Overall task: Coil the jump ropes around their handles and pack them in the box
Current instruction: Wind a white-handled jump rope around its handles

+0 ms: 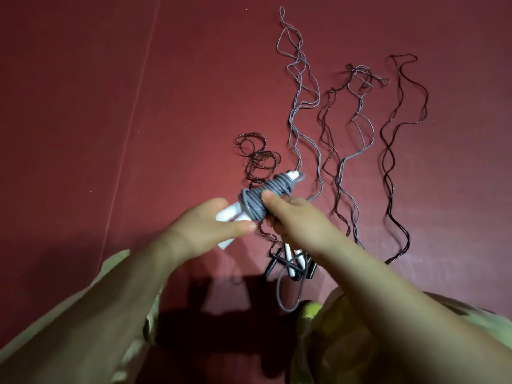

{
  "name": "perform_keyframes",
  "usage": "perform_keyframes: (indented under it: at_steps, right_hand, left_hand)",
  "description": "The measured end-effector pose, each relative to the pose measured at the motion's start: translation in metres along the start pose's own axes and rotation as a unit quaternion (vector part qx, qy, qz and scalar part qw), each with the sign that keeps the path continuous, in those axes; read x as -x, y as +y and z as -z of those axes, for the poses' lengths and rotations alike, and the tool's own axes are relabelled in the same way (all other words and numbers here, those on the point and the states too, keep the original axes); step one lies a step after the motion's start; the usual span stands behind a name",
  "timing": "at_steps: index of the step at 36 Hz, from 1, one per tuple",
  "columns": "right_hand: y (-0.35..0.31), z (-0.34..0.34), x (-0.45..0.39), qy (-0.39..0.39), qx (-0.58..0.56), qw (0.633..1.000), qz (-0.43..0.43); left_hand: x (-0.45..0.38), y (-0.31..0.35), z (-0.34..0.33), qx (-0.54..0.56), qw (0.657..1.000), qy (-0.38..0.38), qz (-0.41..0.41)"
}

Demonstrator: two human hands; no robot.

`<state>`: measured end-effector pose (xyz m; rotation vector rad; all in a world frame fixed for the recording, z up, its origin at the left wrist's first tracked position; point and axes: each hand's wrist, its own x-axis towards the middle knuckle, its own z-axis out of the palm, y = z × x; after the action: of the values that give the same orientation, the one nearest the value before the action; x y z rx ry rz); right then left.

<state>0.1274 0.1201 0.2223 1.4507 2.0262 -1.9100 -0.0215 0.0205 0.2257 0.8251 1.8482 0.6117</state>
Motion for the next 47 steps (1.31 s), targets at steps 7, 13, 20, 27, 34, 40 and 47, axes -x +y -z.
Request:
perform_keyframes:
  at_steps: [7,13,20,27,34,40,47]
  right_hand:
    - [-0.011,0.003,0.010,-0.029,-0.102,0.991,0.080]
    - [-0.016,0.004,0.014,-0.080,-0.073,0.990,0.092]
    - [-0.011,0.000,0.010,-0.110,0.003,0.994,0.015]
    - [-0.008,0.000,0.009,-0.103,0.037,0.994,-0.023]
    - [-0.004,-0.002,0.008,-0.100,0.022,0.992,-0.071]
    - [-0.003,-0.006,0.006,-0.061,-0.006,0.996,-0.059]
    - [-0.007,-0.007,0.008,-0.013,-0.065,0.996,0.065]
  left_hand:
    - [0.013,0.004,0.018,0.380,0.864,-0.318,0.094]
    - [0.009,-0.001,0.010,0.453,0.797,-0.390,0.086]
    - [0.006,0.005,0.001,0.338,0.902,-0.229,0.144]
    - [0.004,0.004,-0.010,0.167,0.978,-0.089,0.089]
    - [-0.003,-0.007,-0.007,0.002,1.000,0.002,0.000]
    - [-0.004,-0.009,-0.007,-0.028,0.999,0.020,-0.016]
    - [0.010,-0.002,0.002,0.271,0.932,-0.232,0.069]
